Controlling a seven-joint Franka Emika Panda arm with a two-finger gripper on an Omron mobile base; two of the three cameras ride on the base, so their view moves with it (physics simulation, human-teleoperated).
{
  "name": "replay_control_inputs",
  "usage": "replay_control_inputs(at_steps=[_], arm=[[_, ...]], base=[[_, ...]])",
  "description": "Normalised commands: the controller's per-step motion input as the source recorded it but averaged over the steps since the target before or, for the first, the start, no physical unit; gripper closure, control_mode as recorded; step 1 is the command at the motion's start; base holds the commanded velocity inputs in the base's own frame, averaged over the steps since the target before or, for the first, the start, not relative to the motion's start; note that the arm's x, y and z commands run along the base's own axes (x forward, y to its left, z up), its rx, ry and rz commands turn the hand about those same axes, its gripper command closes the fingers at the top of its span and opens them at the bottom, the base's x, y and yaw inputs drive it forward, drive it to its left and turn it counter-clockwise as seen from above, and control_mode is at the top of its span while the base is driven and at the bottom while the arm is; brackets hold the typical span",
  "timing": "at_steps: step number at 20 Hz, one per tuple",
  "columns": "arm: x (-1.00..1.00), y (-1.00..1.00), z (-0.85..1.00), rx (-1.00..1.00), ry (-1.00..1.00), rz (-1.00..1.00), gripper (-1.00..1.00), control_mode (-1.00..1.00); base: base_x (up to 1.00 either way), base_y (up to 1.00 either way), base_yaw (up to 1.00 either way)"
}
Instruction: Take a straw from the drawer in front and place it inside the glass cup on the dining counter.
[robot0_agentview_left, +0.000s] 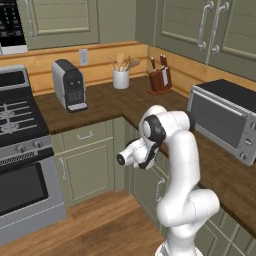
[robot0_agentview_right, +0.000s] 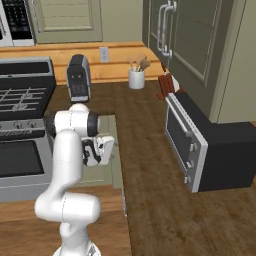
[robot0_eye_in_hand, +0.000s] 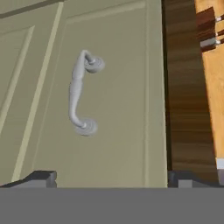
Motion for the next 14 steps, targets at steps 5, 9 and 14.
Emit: replay_control_inputs(at_steps=[5, 9, 14], arm=[[0.24, -0.01, -0.58, 0.00, 0.16, 0.01, -1.00, -1.00], [0.31, 0.00, -0.28, 0.00, 0.03, 0.01, -1.00, -1.00], [0.41, 0.00, -0.17, -0.01, 0.00, 0.00, -1.00, -1.00]], base=[[0.00, 0.00, 0.00], [0.00, 0.00, 0.00], [0.00, 0.00, 0.00]])
